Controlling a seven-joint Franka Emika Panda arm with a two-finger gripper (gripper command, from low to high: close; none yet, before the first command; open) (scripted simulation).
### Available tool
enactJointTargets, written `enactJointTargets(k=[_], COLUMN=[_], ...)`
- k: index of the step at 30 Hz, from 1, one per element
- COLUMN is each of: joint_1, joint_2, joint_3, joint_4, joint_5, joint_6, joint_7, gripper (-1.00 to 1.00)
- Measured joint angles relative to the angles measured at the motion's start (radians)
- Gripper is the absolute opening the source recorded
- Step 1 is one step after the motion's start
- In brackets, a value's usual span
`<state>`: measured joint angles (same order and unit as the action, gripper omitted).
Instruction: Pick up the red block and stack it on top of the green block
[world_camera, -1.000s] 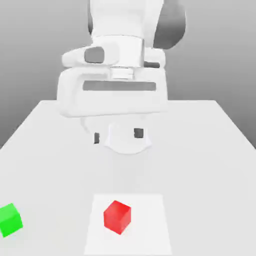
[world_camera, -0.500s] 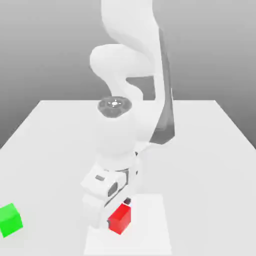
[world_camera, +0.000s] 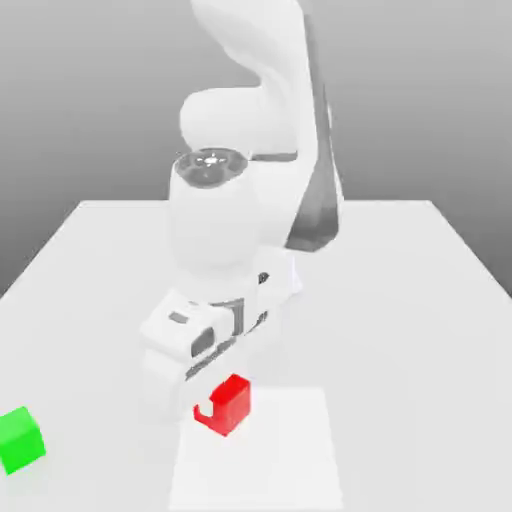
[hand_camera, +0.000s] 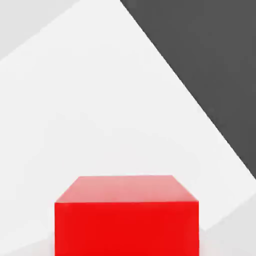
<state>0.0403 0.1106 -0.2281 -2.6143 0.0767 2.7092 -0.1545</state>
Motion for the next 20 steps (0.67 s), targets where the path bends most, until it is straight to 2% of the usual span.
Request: enactJointTargets(k=[12, 16, 17, 20], joint_1=[-0.161, -0.221, -0.237, -0.237], joint_2=[0.104, 0.224, 0.254, 0.254], joint_3=[-0.253, -0.206, -0.186, -0.186], joint_4=[0.237, 0.264, 0.267, 0.267], joint_5=[0.109, 0.216, 0.242, 0.242], joint_6=[-0.153, -0.071, -0.046, -0.046], joint_7=[0.528, 0.497, 0.480, 0.480], gripper=[-1.00, -1.00, 1.00, 1.00])
